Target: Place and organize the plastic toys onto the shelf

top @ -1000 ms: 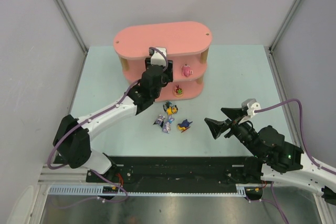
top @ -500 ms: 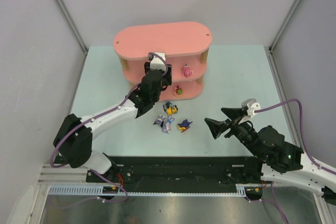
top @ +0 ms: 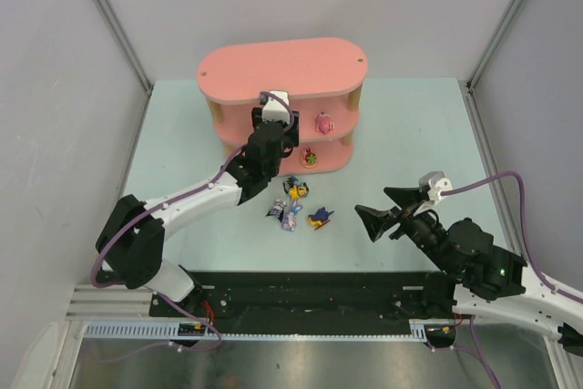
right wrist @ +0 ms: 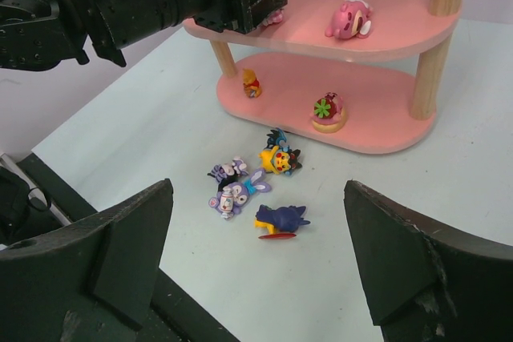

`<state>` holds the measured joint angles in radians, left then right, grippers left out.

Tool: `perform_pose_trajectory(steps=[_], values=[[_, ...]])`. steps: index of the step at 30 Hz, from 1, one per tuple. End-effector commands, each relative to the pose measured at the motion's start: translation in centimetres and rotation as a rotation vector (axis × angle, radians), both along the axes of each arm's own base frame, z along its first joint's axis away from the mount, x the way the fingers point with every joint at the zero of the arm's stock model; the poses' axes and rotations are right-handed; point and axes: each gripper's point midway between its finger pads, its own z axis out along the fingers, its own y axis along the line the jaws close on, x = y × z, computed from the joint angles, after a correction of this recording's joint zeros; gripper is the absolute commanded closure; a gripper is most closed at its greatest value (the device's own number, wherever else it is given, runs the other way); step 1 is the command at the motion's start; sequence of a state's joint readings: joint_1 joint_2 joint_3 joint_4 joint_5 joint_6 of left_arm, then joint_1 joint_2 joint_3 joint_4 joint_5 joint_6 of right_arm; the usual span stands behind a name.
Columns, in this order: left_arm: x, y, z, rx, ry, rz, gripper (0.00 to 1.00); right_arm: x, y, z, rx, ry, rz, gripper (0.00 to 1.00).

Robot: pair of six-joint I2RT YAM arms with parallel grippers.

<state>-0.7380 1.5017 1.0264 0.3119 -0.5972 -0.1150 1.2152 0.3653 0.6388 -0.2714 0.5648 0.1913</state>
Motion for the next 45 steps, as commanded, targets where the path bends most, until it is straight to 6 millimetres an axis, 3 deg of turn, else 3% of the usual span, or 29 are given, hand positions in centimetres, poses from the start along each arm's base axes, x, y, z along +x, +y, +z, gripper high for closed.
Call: perform_pose_trajectory(steps=[1,12,37,45], values=[[0.20,0.41,-0.04,0.021,-0.021,0.032,0.93,0.14,-0.48,1.44,0.044,-0.011,-0.020,0.08],[-0.11,0.31,0.03,0.027,-0.033,0.031,0.67,0.09,-0.47,1.54,0.047,-0.011,-0.017,0.07],[-0.25,0.14,0.80,0.018,-0.055,0.033,0.39,0.05,-0.47,1.34,0.047,-0.003,-0.017,0.07],[-0.24,0.30,0.77,0.017,-0.056,0.043,0.25,0.07,-0.50,1.30,0.044,-0.003,-0.018,0.07]])
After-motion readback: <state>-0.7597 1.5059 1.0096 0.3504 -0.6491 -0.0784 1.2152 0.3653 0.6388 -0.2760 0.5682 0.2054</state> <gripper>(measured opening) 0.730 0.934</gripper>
